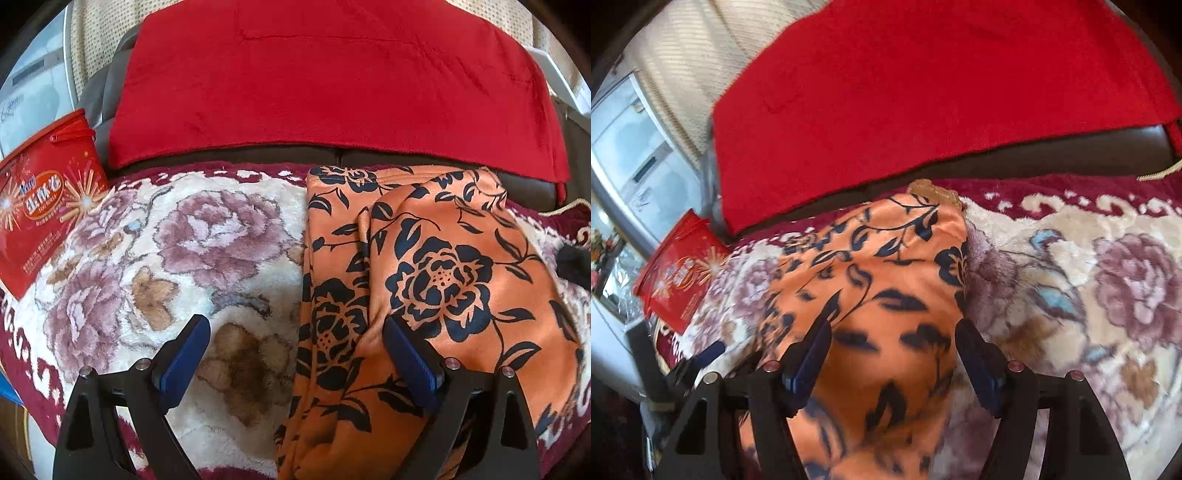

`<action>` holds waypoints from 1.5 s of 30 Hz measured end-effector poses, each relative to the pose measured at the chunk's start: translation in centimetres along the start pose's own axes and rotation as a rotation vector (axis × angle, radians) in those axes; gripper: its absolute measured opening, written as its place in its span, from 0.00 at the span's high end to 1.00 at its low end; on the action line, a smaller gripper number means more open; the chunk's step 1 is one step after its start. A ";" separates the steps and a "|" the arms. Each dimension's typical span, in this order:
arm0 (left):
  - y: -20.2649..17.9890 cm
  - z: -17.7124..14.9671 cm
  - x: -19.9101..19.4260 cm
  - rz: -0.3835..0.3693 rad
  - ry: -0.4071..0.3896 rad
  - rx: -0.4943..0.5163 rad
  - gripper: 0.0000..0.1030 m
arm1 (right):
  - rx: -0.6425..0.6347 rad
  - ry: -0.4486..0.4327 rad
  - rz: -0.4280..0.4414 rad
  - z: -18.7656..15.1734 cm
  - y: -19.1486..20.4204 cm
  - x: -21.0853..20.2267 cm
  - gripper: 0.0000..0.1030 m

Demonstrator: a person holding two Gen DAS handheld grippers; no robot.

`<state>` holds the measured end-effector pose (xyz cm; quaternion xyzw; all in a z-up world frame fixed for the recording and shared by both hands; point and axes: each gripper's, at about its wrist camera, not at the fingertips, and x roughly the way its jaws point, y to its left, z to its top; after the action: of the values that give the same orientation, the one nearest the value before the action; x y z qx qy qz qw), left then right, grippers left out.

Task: Fold small clothes

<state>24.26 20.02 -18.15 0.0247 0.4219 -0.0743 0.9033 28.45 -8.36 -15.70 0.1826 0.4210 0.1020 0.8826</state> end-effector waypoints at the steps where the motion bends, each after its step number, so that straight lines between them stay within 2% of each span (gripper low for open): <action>1: 0.5 0.0 -0.3 -0.014 -0.003 -0.023 0.07 | -0.014 -0.009 0.016 -0.6 0.3 -0.9 0.29; 3: 1.4 0.0 -0.9 -0.031 -0.024 -0.068 0.07 | -0.036 -0.020 0.034 -2.0 1.1 -2.1 0.30; 5: 1.9 -0.1 -1.0 -0.009 -0.032 -0.083 0.07 | -0.064 0.002 0.018 -3.3 1.8 -1.6 0.30; 6: 1.7 -0.3 -0.3 0.020 -0.002 -0.065 0.07 | -0.087 0.065 -0.001 -4.3 2.1 -0.1 0.30; 7: 1.3 -0.6 0.9 0.018 0.053 -0.037 0.08 | -0.093 0.091 -0.022 -4.9 2.0 0.9 0.28; 8: 1.2 -0.9 1.6 -0.002 0.087 -0.035 0.08 | -0.082 0.085 -0.018 -5.2 1.7 1.1 0.27; 12: 2.4 -0.5 0.8 -0.057 0.063 -0.082 0.08 | 0.037 0.100 0.056 -4.1 -0.1 0.3 0.27; 14: 3.4 -0.2 0.5 -0.126 0.054 -0.147 0.08 | 0.032 0.063 0.060 -3.6 -0.3 -0.7 0.27; 15: 4.1 -0.1 0.6 -0.204 0.063 -0.194 0.08 | 0.035 0.047 0.067 -3.5 -0.6 -1.1 0.27; 17: 4.8 0.1 1.2 -0.304 0.091 -0.242 0.08 | 0.082 0.050 0.098 -3.0 -1.5 -1.4 0.27; 21: 5.2 0.0 3.3 -0.487 0.187 -0.329 0.08 | 0.268 0.119 0.248 -2.6 -4.7 0.4 0.27; 23: 5.1 -0.2 4.0 -0.506 0.215 -0.350 0.08 | 0.324 0.147 0.295 -2.6 -5.9 1.4 0.27; 26: 3.9 -0.1 4.2 -0.499 0.208 -0.314 0.08 | 0.395 0.195 0.367 -2.8 -7.4 3.3 0.26; 29: 1.9 0.0 4.9 -0.618 0.266 -0.267 0.07 | 0.412 0.186 0.420 -2.6 -7.7 3.9 0.25; 32: 1.4 -0.2 5.8 -0.632 0.287 -0.274 0.06 | 0.421 0.194 0.481 -2.2 -7.3 5.0 0.22; 37: 2.3 -0.3 6.4 -0.712 0.274 -0.345 0.07 | 0.341 0.189 0.454 -2.0 -5.0 6.2 0.22; 40: 1.8 -0.2 5.7 -0.683 0.233 -0.287 0.25 | 0.315 0.176 0.434 -2.1 -4.1 6.6 0.27; 42: 1.5 0.2 5.3 -0.680 0.217 -0.268 0.33 | 0.289 0.167 0.417 -2.0 -3.4 6.7 0.37; 45: 1.0 0.5 4.8 -0.687 0.190 -0.270 0.45 | 0.291 0.151 0.416 -1.9 -3.1 6.5 0.43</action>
<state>27.82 20.39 -21.50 -0.2307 0.4932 -0.3141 0.7777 31.08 -8.53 -22.64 0.3823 0.4495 0.2331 0.7730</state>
